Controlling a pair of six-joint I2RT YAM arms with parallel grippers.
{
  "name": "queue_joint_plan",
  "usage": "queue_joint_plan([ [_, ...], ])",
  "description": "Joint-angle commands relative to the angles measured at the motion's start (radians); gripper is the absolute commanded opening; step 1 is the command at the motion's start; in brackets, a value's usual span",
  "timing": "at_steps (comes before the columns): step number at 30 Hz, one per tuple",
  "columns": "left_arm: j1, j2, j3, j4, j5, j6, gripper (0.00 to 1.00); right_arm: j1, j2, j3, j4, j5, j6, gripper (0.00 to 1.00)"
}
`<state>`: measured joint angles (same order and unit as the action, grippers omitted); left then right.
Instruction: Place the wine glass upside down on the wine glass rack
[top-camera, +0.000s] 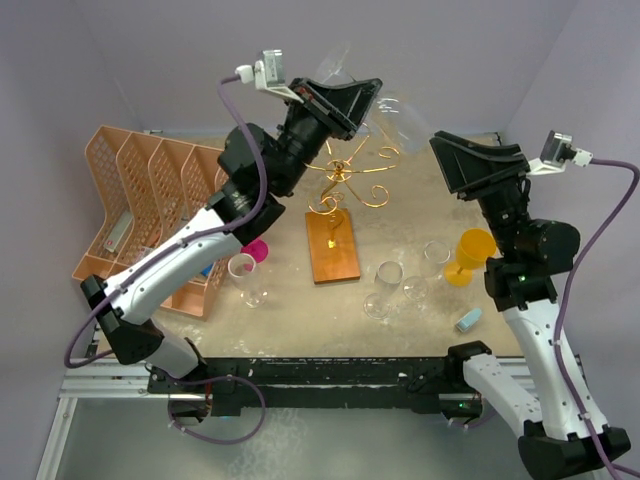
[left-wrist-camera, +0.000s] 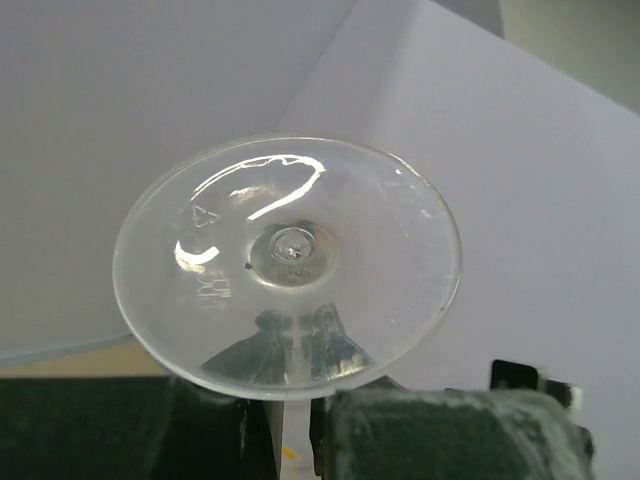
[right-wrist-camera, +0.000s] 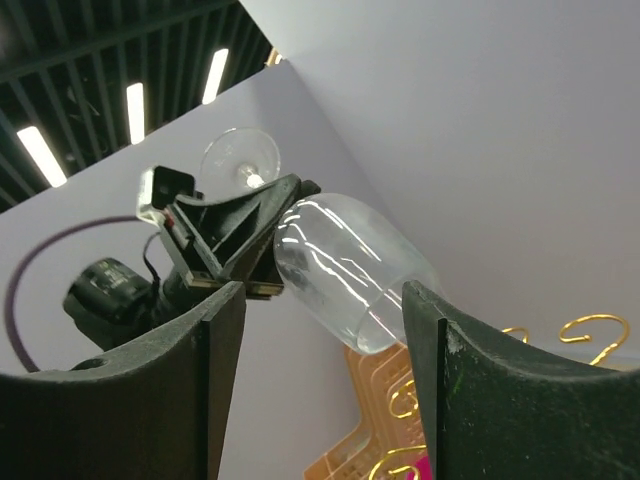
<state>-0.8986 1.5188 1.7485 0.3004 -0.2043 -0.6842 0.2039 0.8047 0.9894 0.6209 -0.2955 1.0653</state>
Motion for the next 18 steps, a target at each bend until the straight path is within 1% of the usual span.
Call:
queue_joint_plan([
  [1,0.036,-0.068,0.138,-0.302,-0.012,0.274,0.0,0.0,-0.033,0.033,-0.067,0.04,-0.105,0.66],
  [5,0.124,-0.109,0.163,-0.434,-0.052,0.308,0.0,0.0,-0.04,0.045,-0.1,0.048,-0.142,0.67],
  [7,0.146,-0.147,0.157,-0.489,-0.132,0.329,0.0,0.0,-0.041,0.047,-0.104,0.051,-0.153,0.67],
  [11,0.147,-0.229,0.129,-0.593,-0.274,0.387,0.0,0.0,-0.047,0.042,-0.112,0.062,-0.172,0.67],
  [16,0.148,-0.342,-0.002,-0.647,-0.418,0.436,0.0,0.0,-0.05,0.031,-0.122,0.065,-0.193,0.67],
  [18,0.148,-0.387,-0.072,-0.664,-0.437,0.453,0.0,0.0,-0.052,0.031,-0.137,0.067,-0.2,0.67],
])
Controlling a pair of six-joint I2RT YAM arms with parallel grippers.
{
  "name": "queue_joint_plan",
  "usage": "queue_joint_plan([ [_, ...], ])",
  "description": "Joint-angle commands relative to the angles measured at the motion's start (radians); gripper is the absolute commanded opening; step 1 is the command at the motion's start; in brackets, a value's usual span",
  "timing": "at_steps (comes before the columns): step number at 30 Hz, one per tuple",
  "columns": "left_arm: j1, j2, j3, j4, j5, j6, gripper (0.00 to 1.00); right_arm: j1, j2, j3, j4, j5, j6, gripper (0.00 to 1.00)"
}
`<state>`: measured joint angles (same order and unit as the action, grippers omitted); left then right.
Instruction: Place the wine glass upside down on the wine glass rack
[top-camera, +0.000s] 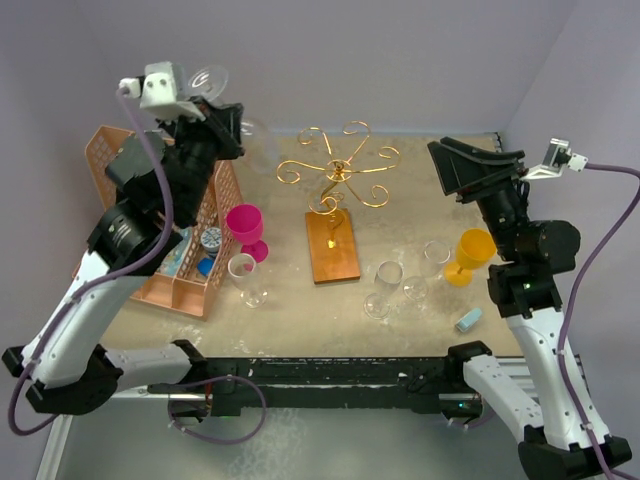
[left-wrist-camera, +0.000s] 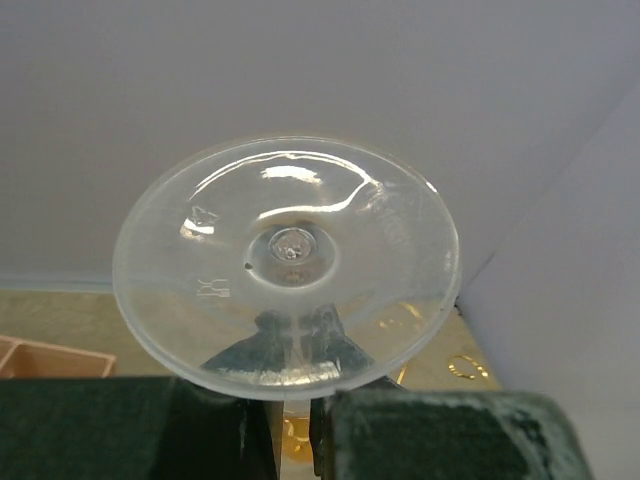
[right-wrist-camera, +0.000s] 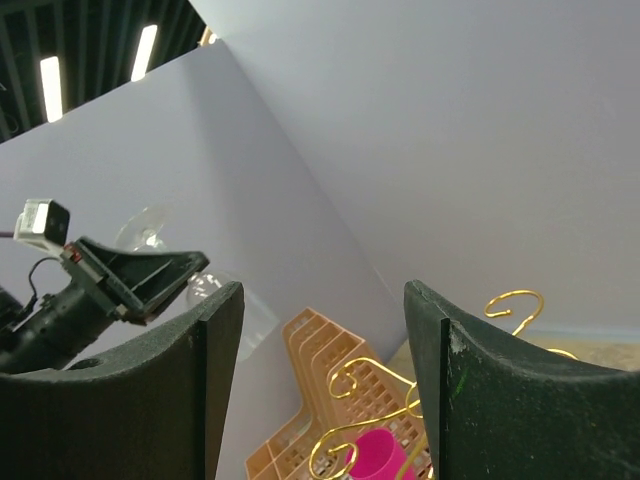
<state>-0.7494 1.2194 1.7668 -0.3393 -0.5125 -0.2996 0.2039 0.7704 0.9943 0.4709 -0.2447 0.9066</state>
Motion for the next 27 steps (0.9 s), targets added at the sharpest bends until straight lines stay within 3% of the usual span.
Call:
queue_joint_plan([
  [1,-0.002,-0.116,-0.136,-0.024,-0.12,0.069,0.0,0.0,-0.021,0.027,0.004,0.02,-0.047,0.67],
  [10,-0.002,-0.287,-0.488,-0.008,0.303,0.128,0.0,0.0,-0.047,0.03,-0.02,0.045,-0.097,0.67],
  [15,-0.001,-0.304,-0.584,0.091,0.474,0.17,0.0,0.001,-0.042,0.023,-0.003,0.036,-0.116,0.68],
  [27,-0.002,-0.236,-0.663,0.186,0.501,0.268,0.0,0.0,0.016,0.065,-0.06,-0.11,-0.228,0.67],
])
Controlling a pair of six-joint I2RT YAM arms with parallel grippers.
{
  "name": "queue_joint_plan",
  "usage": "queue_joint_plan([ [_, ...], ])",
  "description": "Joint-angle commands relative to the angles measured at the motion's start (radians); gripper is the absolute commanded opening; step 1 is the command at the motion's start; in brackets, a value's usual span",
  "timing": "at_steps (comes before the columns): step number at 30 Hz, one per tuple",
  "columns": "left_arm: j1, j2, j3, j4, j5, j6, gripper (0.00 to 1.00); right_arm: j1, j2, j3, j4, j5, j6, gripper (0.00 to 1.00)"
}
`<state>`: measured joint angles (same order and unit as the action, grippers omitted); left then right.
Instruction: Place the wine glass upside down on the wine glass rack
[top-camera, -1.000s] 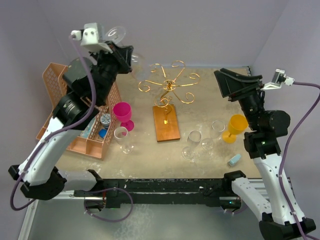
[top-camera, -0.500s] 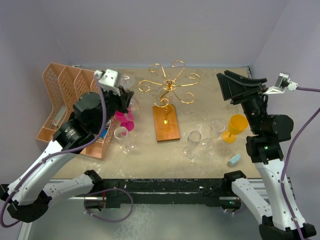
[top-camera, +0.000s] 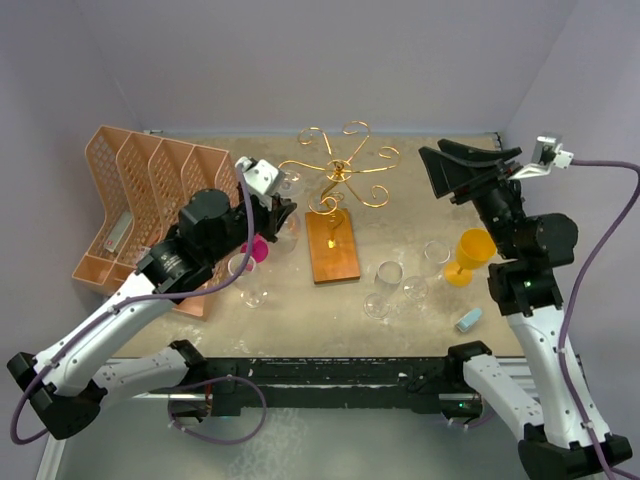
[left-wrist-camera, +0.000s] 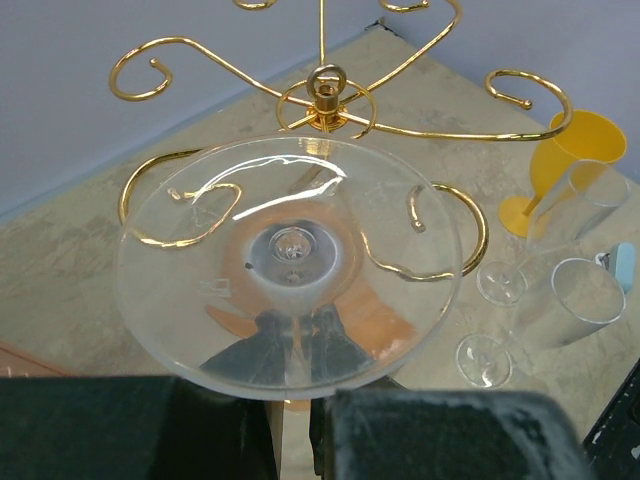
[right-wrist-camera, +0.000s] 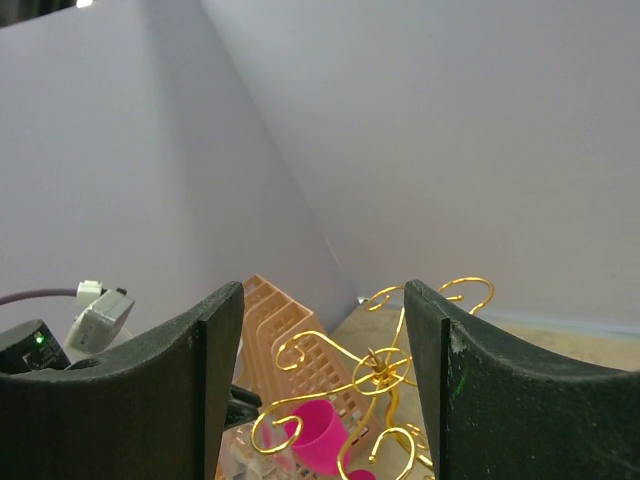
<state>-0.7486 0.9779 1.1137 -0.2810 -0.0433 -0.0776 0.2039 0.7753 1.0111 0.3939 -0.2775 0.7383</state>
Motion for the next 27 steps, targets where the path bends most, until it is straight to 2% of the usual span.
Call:
queue_joint_plan([
  [1,-0.002,0.012,-0.015,0.139,0.034,0.046,0.0,0.0,0.013,0.045,0.021,-0.085,-0.059,0.67],
  [9,0.009,0.051,-0.055,0.2,0.029,0.044,0.0,0.0,0.081,0.079,-0.017,-0.191,-0.091,0.67],
  [13,0.017,0.08,-0.045,0.228,0.041,0.03,0.0,0.0,0.129,0.117,-0.085,-0.179,-0.117,0.67],
  [17,0.018,0.102,-0.036,0.242,0.048,0.023,0.0,0.015,0.151,0.124,-0.081,-0.185,-0.108,0.67],
  [27,0.029,0.114,-0.075,0.324,0.033,0.016,0.0,0.204,0.29,0.233,-0.178,-0.078,-0.153,0.67],
])
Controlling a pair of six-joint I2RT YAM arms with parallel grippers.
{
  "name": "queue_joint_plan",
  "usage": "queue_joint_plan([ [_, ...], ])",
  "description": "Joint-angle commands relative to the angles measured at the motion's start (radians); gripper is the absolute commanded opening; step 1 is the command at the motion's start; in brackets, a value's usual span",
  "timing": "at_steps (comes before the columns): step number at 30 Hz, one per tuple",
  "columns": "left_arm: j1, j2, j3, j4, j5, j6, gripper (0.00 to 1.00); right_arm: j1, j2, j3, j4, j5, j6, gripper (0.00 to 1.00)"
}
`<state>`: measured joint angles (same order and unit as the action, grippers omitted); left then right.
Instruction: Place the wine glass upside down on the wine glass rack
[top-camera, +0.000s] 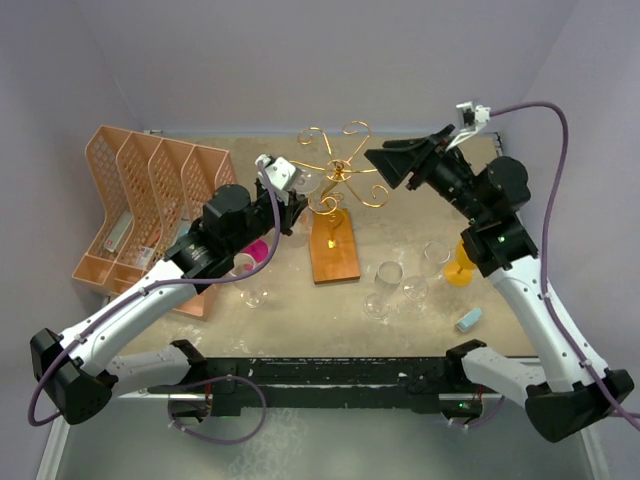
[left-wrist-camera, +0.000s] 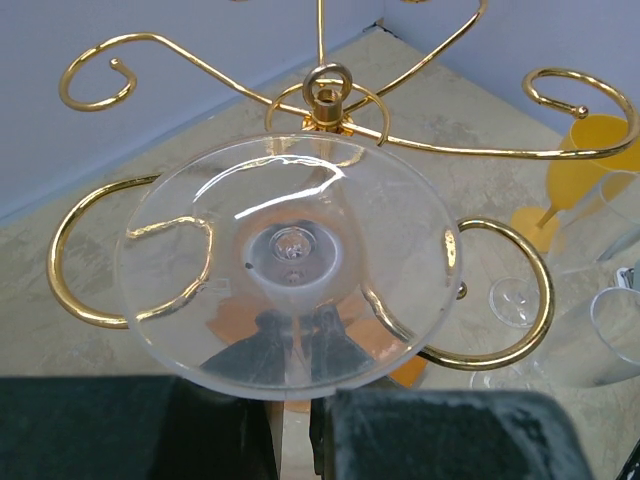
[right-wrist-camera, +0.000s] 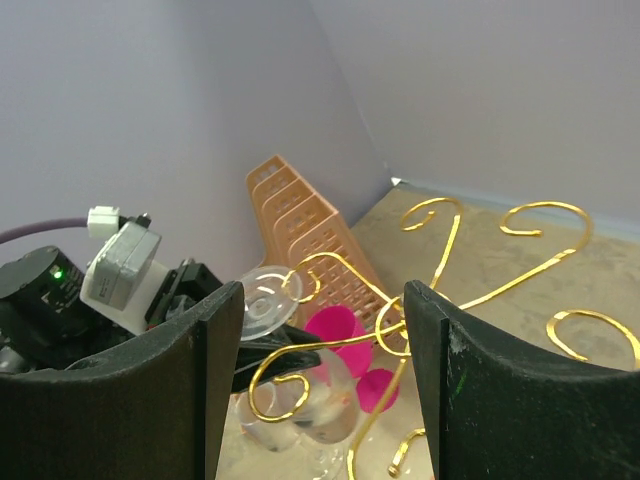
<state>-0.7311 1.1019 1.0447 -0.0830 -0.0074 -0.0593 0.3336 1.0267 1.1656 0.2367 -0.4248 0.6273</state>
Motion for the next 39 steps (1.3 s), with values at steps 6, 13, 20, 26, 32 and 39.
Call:
queue_joint_plan([
  [6,0.013,-0.038,-0.05,0.181,0.002,-0.003,0.0,0.212,0.139,0.15,-0.062,0.178,-0.04,0.67],
  [13,0.013,-0.067,-0.074,0.202,0.025,0.001,0.0,0.322,0.252,0.221,-0.112,0.244,-0.006,0.65],
  [20,0.013,-0.122,-0.128,0.281,0.012,0.0,0.0,0.35,0.275,0.233,-0.164,0.254,0.026,0.62],
  [26,0.013,-0.139,-0.14,0.293,0.032,0.011,0.0,0.358,0.271,0.218,-0.148,0.21,0.07,0.58],
  [32,0.013,-0.152,-0.144,0.303,0.031,0.025,0.0,0.362,0.274,0.209,-0.106,0.144,0.135,0.54],
  [39,0.013,-0.152,-0.145,0.302,0.039,0.034,0.0,0.364,0.276,0.163,-0.028,0.057,0.233,0.44],
])
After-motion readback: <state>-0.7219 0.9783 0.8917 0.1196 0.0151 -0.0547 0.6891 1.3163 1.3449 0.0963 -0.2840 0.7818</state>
